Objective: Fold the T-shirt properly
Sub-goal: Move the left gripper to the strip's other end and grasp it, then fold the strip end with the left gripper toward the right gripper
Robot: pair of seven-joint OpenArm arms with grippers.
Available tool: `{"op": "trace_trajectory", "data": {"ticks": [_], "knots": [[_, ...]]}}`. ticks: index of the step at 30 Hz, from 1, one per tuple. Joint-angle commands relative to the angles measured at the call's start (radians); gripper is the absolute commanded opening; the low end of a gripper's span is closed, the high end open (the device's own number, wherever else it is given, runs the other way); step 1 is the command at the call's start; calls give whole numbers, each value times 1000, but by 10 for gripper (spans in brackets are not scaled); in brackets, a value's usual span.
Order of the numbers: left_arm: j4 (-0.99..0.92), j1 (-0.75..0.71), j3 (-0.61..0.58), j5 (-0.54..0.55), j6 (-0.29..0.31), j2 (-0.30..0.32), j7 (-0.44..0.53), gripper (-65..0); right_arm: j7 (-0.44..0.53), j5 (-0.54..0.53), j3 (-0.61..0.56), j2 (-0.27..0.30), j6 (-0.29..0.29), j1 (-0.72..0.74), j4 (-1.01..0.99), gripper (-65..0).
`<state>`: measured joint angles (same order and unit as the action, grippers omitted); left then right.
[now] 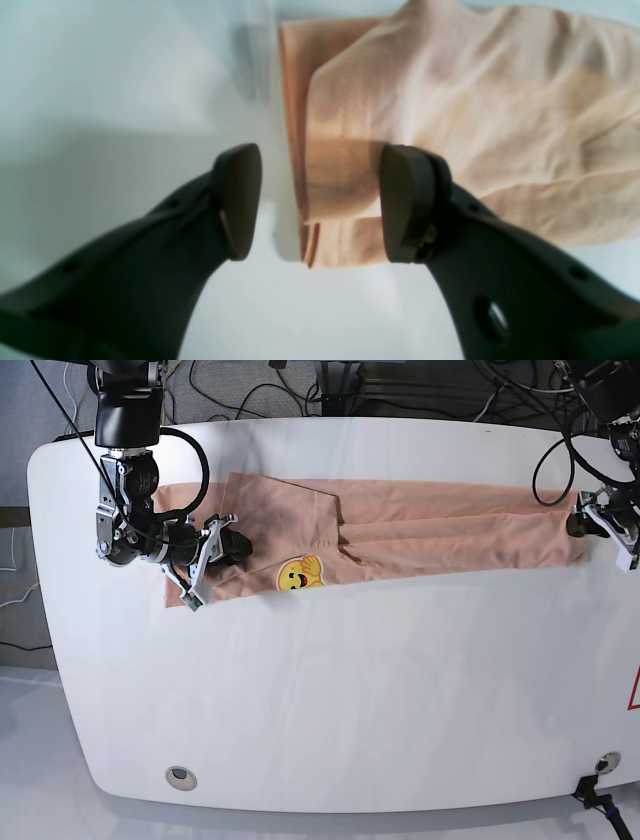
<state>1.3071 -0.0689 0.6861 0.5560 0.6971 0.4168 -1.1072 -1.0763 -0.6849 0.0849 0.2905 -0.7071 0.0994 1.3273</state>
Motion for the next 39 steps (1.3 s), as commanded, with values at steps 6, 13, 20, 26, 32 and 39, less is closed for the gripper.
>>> {"op": "trace_trajectory", "data": {"ticks": [6, 13, 20, 26, 32, 39], "knots": [[-44, -21, 4, -30, 1, 23, 86, -294, -55, 52, -3, 6, 9, -3, -2, -518], [-45, -18, -59, -27, 1, 9, 86, -295, -55, 52, -3, 6, 9, -3, -2, -518], [-37, -18, -105, -26, 1, -34, 83, -299, -55, 52, -3, 6, 9, -3, -2, -518], [-37, -16, -105, -26, 1, -39, 88, -602, -55, 52, -3, 6, 9, -3, -2, -518], [75, -12, -107, -26, 1, -42, 86, -650, -55, 50, -3, 6, 9, -3, -2, -518], [383, -36, -128, -24, 1, -143, -23, -650, -55, 50, -3, 5, 9, -3, -2, -518]]}}
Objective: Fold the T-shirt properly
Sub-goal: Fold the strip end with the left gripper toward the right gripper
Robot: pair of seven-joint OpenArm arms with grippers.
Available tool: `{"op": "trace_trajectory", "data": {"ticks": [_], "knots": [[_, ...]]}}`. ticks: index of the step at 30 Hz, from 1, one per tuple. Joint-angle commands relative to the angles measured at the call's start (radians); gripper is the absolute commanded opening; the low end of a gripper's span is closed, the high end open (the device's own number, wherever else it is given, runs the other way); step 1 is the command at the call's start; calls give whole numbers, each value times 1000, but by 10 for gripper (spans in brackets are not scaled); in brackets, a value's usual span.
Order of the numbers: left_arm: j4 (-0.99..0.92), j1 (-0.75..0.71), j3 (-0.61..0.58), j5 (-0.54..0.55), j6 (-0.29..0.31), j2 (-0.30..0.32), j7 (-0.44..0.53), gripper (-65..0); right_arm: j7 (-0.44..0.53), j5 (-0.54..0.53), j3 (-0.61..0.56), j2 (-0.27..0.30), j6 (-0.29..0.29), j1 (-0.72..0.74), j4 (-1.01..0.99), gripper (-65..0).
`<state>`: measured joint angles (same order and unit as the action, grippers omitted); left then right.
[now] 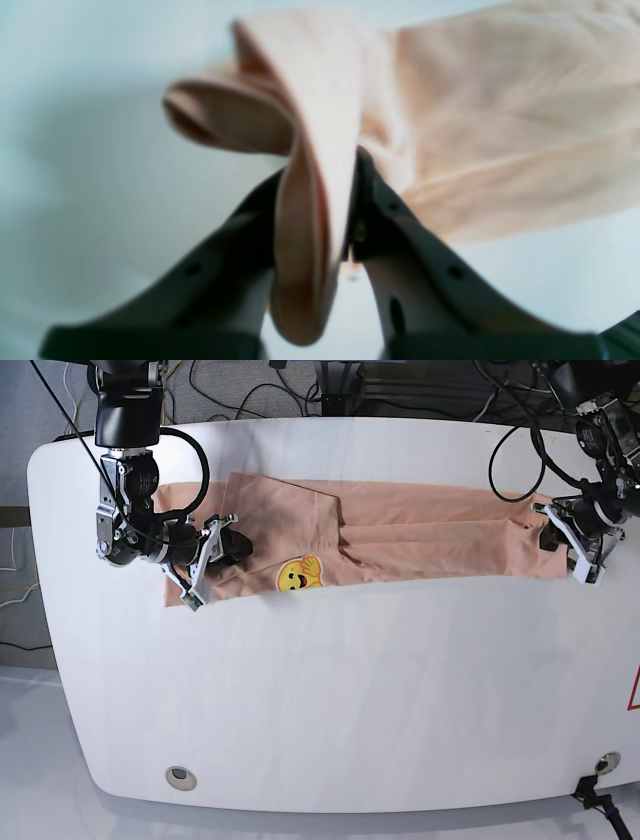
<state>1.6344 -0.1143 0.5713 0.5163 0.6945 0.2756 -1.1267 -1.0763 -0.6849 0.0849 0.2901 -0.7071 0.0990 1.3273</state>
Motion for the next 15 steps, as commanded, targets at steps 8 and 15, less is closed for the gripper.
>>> {"op": "trace_trajectory", "data": {"ticks": [8, 15], "knots": [[206, 17, -190, 15, 4, -169, -106, -650, -55, 50, -3, -21, 9, -3, -2, -518], [204, 41, -333, 12, 4, -276, -106, -650, -55, 50, -3, -22, 9, -3, -2, -518]]}}
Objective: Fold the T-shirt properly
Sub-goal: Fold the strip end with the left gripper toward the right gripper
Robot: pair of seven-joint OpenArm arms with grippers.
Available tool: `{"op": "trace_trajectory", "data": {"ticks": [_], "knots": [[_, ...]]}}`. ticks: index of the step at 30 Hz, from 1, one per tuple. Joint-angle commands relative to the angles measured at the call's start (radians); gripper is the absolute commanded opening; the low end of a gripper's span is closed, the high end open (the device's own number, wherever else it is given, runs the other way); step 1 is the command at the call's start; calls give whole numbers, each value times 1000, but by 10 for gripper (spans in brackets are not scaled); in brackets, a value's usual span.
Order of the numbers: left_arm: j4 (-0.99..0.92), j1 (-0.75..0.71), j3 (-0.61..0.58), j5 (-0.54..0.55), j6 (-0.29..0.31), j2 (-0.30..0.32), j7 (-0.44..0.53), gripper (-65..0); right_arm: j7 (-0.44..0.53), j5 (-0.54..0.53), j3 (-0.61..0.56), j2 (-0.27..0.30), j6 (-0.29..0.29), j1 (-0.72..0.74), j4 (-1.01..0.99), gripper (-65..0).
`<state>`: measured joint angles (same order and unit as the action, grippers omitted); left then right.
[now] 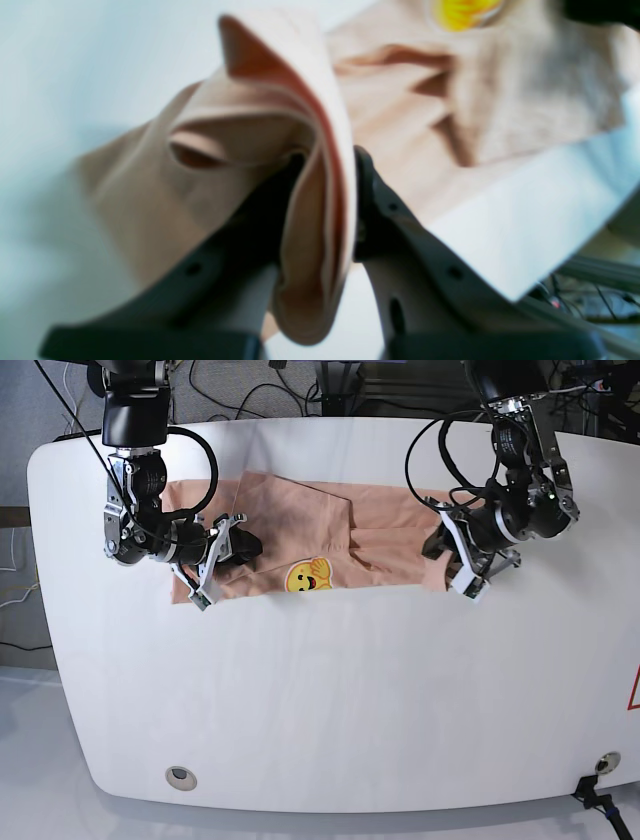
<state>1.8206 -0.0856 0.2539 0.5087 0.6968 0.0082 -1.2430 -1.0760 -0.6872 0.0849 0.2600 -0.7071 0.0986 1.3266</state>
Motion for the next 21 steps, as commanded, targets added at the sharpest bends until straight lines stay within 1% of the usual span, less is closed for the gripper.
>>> {"op": "trace_trajectory", "data": {"ticks": [1, 3, 7, 13, 20, 21], "knots": [[18, 14, -29, 20, 1, -18, 10, -650, -56, 53, -3, 8, 9, -3, -2, -518], [18, 16, -54, 21, 1, -43, 12, -650, -56, 53, -3, 8, 9, -3, -2, -518], [15, 37, -97, 20, 1, -72, 13, -650, -56, 53, -3, 8, 9, -4, -2, -518], [14, 42, -104, 17, 1, -124, 13, -650, -56, 53, -3, 3, 9, -4, -2, -518], [-55, 47, -104, 18, 1, -133, 13, -650, -56, 53, -3, -3, 9, -4, -2, -518], [-55, 54, -104, 18, 1, -133, 12, -632, -56, 53, -3, -5, 9, -4, -2, -518]]}}
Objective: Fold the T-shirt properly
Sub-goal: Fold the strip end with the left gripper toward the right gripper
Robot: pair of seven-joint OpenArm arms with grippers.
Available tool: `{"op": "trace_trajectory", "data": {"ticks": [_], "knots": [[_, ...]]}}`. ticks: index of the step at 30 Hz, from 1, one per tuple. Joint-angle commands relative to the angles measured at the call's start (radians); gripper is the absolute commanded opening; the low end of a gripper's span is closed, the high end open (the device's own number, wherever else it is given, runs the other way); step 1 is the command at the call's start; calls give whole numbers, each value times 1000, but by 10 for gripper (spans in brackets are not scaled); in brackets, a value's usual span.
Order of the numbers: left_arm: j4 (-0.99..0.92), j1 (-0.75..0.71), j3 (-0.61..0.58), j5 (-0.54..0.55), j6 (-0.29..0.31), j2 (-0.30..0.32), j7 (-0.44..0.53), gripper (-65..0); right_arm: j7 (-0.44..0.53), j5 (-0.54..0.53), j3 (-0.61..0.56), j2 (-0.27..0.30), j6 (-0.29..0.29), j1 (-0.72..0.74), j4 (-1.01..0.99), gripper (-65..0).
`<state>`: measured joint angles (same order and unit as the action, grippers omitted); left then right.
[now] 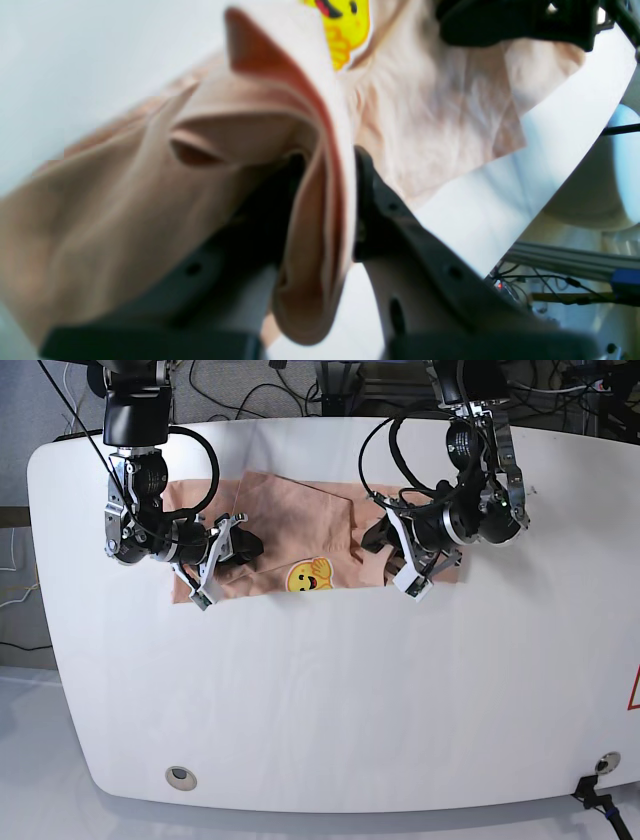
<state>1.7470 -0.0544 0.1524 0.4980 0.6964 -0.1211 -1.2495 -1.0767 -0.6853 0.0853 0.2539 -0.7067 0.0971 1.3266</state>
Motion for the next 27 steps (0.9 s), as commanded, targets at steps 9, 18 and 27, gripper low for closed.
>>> {"op": "trace_trajectory", "data": {"ticks": [9, 18, 27], "knots": [[20, 63, -58, 115, 2, -36, 18, -341, -55, 51, -3, 2, 9, -3, -2, -518], [89, 67, -132, 186, 2, 22, 23, -341, -55, 51, -3, 2, 9, -3, -2, -518], [87, 38, -159, 15, 2, 323, 291, -341, -53, 51, -3, 2, 9, -3, -2, -519]]}}
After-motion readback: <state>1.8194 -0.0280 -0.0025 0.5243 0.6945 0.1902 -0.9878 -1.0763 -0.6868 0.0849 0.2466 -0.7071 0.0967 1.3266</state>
